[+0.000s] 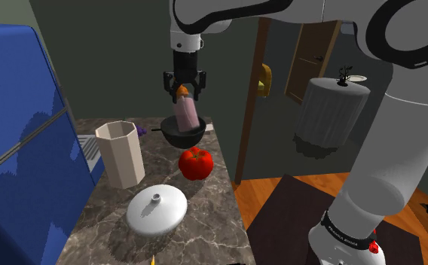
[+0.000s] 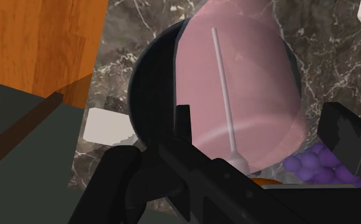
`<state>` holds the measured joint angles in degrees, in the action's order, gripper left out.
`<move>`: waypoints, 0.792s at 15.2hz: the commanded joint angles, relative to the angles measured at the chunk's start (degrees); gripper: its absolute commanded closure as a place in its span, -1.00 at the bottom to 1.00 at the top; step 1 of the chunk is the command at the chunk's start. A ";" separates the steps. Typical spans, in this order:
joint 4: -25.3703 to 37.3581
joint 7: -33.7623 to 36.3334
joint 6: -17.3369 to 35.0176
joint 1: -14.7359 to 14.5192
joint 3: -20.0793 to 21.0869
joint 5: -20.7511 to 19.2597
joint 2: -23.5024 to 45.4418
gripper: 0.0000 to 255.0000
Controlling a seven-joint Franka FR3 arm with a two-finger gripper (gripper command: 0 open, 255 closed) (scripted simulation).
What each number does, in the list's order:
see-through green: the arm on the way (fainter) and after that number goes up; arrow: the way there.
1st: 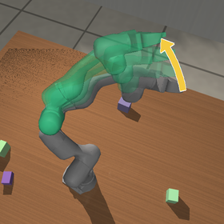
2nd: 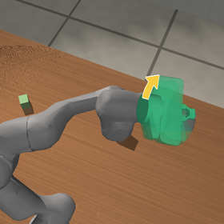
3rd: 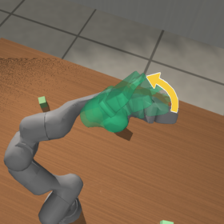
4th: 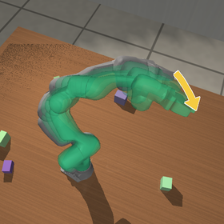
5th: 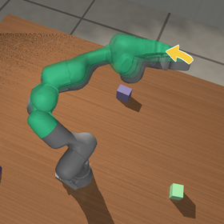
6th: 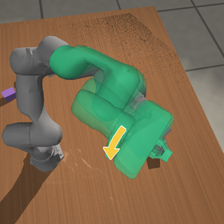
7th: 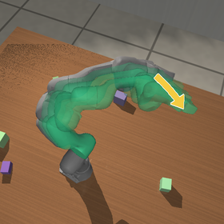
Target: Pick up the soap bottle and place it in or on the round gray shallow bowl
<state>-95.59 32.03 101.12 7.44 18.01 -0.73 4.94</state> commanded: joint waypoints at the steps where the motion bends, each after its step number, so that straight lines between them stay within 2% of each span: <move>1: -0.86 0.08 0.77 -0.04 0.04 0.04 -0.15 1.00; 8: -0.85 0.08 0.77 -0.04 0.04 0.03 -0.14 1.00; 9: -0.85 0.08 0.77 -0.04 0.04 0.03 -0.14 -1.00; 12: -0.85 0.08 0.77 -0.04 0.04 0.03 -0.14 -1.00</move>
<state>-96.44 32.11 101.89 7.40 18.06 -0.70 4.80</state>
